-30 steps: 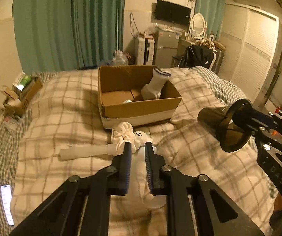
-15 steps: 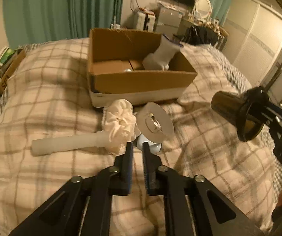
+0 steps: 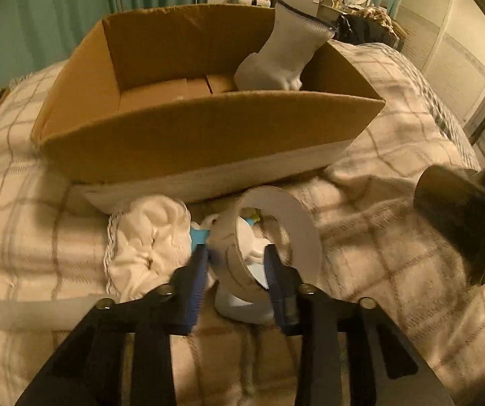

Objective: Organize objects
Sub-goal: 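Lower the tape roll into the box with the left tool while the right tool drops the black object in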

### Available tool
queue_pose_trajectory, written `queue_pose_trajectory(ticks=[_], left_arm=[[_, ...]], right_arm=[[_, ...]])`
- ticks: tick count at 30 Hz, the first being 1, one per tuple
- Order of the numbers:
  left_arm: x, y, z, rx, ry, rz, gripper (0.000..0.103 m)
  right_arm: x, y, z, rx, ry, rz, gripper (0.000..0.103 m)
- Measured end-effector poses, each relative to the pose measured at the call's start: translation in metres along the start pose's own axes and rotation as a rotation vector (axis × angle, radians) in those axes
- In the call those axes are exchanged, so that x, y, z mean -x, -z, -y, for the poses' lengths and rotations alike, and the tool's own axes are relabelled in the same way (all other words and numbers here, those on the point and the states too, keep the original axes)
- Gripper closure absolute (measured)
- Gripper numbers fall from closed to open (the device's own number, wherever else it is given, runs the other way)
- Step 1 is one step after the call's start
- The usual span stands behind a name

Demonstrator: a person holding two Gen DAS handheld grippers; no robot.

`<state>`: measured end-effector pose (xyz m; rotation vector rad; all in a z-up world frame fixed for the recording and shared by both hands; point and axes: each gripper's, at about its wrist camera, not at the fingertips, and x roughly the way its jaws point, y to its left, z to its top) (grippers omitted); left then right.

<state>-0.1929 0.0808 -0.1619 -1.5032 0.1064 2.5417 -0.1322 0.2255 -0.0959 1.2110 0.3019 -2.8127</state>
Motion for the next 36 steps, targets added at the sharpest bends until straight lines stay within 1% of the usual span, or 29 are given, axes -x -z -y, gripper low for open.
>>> queue_pose_trajectory(ticks=[1,2,4,8,11,12,14,18,22,25,29,32,36], left_arm=[[0.003,0.001,0.0,-0.007,-0.007,0.006,0.086],[0.006,0.001,0.0,-0.013,-0.012,0.009,0.096],[0.01,0.003,-0.002,-0.011,-0.012,0.008,0.099],[0.031,0.005,-0.008,-0.009,-0.03,0.044,0.1],[0.062,0.0,-0.012,-0.022,-0.038,0.104,0.1],[0.077,-0.003,-0.014,-0.027,-0.043,0.137,0.1],[0.096,-0.011,-0.019,-0.032,-0.049,0.176,0.1],[0.13,-0.039,-0.037,-0.022,-0.062,0.246,0.1],[0.14,-0.074,-0.056,-0.001,-0.097,0.289,0.1],[0.136,-0.095,-0.065,0.0,-0.122,0.3,0.1],[0.109,-0.123,-0.075,0.013,-0.135,0.284,0.1],[0.076,-0.138,-0.081,0.012,-0.138,0.251,0.1],[0.037,-0.144,-0.08,-0.012,-0.127,0.219,0.098]], right_arm=[[-0.001,0.001,0.0,-0.002,-0.002,-0.003,0.083],[-0.001,0.002,0.0,-0.003,-0.003,-0.004,0.083],[0.001,0.002,-0.001,-0.002,-0.001,0.0,0.083],[0.018,-0.001,-0.003,0.001,0.006,0.028,0.083],[0.034,-0.007,-0.005,0.008,0.02,0.056,0.083],[0.038,-0.009,-0.006,0.01,0.022,0.066,0.083],[0.049,-0.018,-0.008,0.017,0.014,0.09,0.083],[0.065,-0.048,-0.011,0.028,0.005,0.152,0.083],[0.061,-0.09,-0.011,0.023,-0.03,0.192,0.083],[0.046,-0.121,-0.012,0.022,-0.04,0.202,0.083],[0.003,-0.155,-0.014,0.021,-0.055,0.176,0.083],[-0.039,-0.167,-0.017,0.021,-0.065,0.134,0.083],[-0.093,-0.17,-0.016,0.001,-0.076,0.087,0.083]])
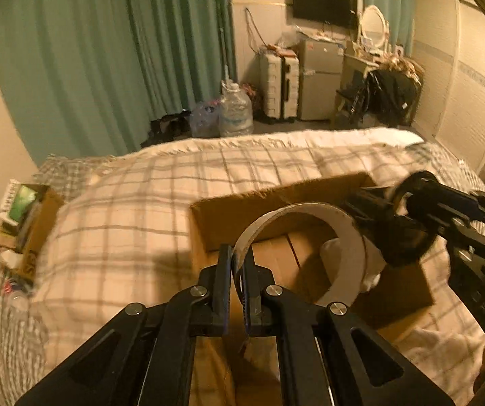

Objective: Organize objects
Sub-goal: 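Lower the tape roll into the box with the left tool while the right tool drops the black object in, then grasp the white plastic tube with the left tool while the right tool reaches the earbud case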

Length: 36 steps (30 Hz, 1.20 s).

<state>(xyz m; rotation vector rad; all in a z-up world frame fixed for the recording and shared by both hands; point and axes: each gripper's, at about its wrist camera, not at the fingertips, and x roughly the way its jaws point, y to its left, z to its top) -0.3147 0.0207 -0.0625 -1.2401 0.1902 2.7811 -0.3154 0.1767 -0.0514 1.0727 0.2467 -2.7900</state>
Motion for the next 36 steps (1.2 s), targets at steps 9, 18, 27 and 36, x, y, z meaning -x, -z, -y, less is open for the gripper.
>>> queue_pose_trajectory(ticks=[9,18,27,36], left_arm=[[-0.033,0.015,0.007,-0.019,0.029,-0.073,0.045],[0.042,0.027,0.029,-0.13,0.003,-0.004,0.009],[0.167,0.052,-0.01,0.02,0.045,0.183,0.005],[0.178,0.113,-0.024,0.173,0.019,0.238,0.003]], right_arm=[[-0.022,0.02,0.022,-0.096,-0.054,0.024,0.034],[0.067,0.009,0.029,-0.133,-0.006,0.085,0.026],[0.19,0.028,-0.002,-0.018,0.081,0.171,0.025],[0.205,0.078,-0.024,-0.08,0.047,0.16,0.018]])
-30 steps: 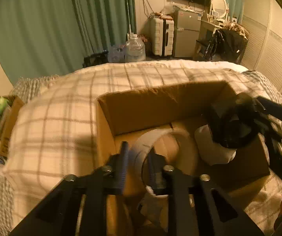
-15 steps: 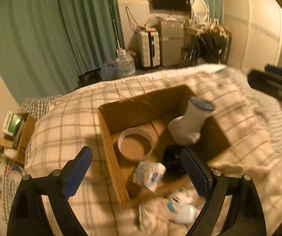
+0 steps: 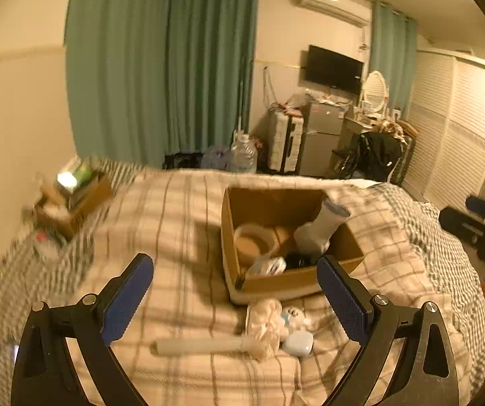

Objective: Organize objects
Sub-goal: 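Grasp the white plastic tube with the left tool while the right tool reaches the earbud case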

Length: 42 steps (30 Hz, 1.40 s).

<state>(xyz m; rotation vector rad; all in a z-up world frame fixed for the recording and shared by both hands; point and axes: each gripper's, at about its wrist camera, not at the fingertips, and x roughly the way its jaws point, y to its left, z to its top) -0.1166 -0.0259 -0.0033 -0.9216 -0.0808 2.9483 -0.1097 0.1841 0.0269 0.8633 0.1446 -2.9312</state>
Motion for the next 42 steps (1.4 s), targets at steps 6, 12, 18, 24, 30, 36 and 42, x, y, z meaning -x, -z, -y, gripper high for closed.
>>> queue_pose_trajectory(ticks=[6,12,18,24,30,36,42], left_arm=[[-0.046,0.061,0.001,-0.035,-0.072,-0.081,0.003],[-0.078,0.094,0.0,-0.087,-0.057,-0.231,0.003],[-0.076,0.076,-0.022,-0.12,-0.151,-0.235,0.004],[-0.102,0.086,-0.025,-0.216,-0.095,-0.37,0.007],[-0.13,0.099,-0.007,-0.341,-0.132,-0.433,0.026],[-0.121,0.096,-0.001,-0.33,-0.064,-0.406,0.087],[-0.08,0.06,-0.021,0.005,0.137,-0.335,0.093]], right_arm=[[-0.064,0.064,-0.009,0.005,0.036,-0.109,0.018],[-0.12,0.118,-0.017,0.028,-0.019,-0.288,0.018],[-0.121,0.121,-0.012,0.016,-0.034,-0.295,0.018],[-0.118,0.118,-0.017,0.028,-0.036,-0.291,0.018],[-0.122,0.12,-0.024,0.051,-0.029,-0.305,0.018],[-0.123,0.122,-0.024,0.048,-0.024,-0.309,0.018],[-0.133,0.122,-0.028,0.036,-0.056,-0.325,0.018]])
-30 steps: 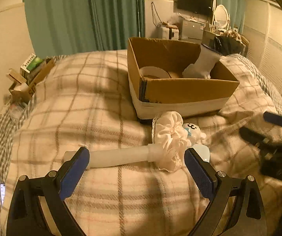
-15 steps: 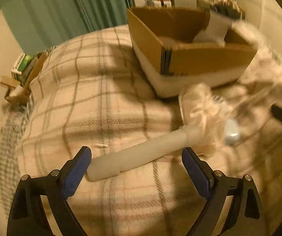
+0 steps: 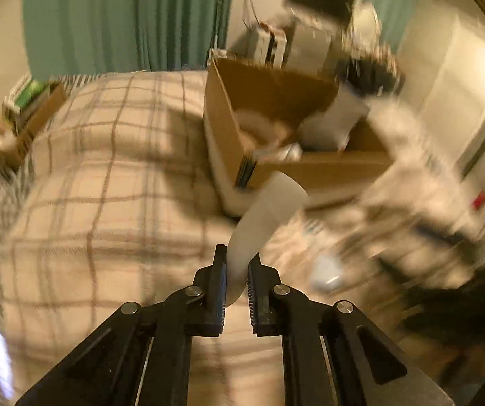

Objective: Organize objects
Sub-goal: 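Grasp the white plastic tube with the left tool while the right tool reaches the earbud case, then place the tube in the box with the left tool while the right tool drops the earbud case in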

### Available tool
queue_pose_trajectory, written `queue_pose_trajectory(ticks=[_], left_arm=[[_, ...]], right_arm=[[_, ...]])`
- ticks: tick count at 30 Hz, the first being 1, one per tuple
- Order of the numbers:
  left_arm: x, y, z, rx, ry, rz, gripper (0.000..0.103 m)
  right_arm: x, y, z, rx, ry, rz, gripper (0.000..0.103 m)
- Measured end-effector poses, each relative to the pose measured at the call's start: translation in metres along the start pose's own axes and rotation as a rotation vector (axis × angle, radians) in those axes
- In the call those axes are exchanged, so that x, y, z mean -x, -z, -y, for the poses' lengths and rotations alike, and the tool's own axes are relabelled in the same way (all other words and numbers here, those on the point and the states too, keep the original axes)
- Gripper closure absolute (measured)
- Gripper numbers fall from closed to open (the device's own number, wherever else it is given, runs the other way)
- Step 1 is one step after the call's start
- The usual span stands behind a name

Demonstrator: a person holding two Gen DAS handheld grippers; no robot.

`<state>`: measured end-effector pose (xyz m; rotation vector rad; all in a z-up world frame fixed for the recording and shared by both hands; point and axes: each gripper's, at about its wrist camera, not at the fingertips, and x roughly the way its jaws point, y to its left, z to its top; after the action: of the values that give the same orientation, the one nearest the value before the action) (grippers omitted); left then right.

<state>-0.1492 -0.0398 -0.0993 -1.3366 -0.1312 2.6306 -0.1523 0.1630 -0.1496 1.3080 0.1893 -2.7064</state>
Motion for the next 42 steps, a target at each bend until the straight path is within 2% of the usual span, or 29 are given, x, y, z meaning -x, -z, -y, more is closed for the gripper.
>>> queue_pose_trajectory(ticks=[2,4,7,9,12,16,17,18,20,24,31,40,42], left_arm=[[0.004,-0.003,0.003,0.052,0.007,0.007,0.093],[-0.002,0.0,0.008,0.061,-0.009,0.0,0.093],[-0.02,0.011,0.005,0.088,0.011,-0.045,0.093],[-0.032,0.017,0.0,0.108,-0.01,-0.07,0.093],[-0.039,0.02,-0.007,0.143,-0.029,-0.068,0.093],[-0.036,0.024,0.002,0.106,-0.068,-0.042,0.093],[-0.035,0.025,0.003,0.102,-0.071,-0.04,0.093],[-0.034,0.025,0.004,0.101,-0.074,-0.038,0.093],[-0.028,0.027,0.003,0.113,-0.064,-0.033,0.093],[-0.013,0.033,0.002,0.141,-0.04,-0.014,0.093],[0.011,0.044,0.01,0.152,-0.041,0.011,0.093],[0.052,0.031,0.033,0.085,-0.002,0.081,0.093],[0.061,0.022,0.039,0.067,0.032,0.096,0.093]], right_arm=[[-0.013,-0.002,-0.006,0.009,-0.015,-0.03,0.018],[-0.028,-0.003,-0.012,0.022,-0.015,-0.071,0.018],[-0.049,-0.002,-0.023,0.047,-0.029,-0.127,0.018],[-0.059,-0.002,-0.03,0.063,-0.039,-0.154,0.018],[-0.076,0.0,-0.036,0.076,-0.055,-0.203,0.018],[-0.099,0.005,-0.038,0.067,-0.062,-0.277,0.018],[-0.099,0.005,-0.039,0.069,-0.059,-0.277,0.022],[-0.099,0.006,-0.04,0.074,-0.057,-0.275,0.03],[-0.095,0.008,-0.042,0.091,-0.044,-0.269,0.045],[-0.078,0.013,-0.046,0.118,-0.018,-0.232,0.046],[-0.01,0.017,-0.036,0.074,-0.023,-0.082,0.046],[0.054,0.014,-0.017,0.006,-0.063,0.061,0.046],[0.067,0.004,-0.015,-0.002,-0.067,0.1,0.046]])
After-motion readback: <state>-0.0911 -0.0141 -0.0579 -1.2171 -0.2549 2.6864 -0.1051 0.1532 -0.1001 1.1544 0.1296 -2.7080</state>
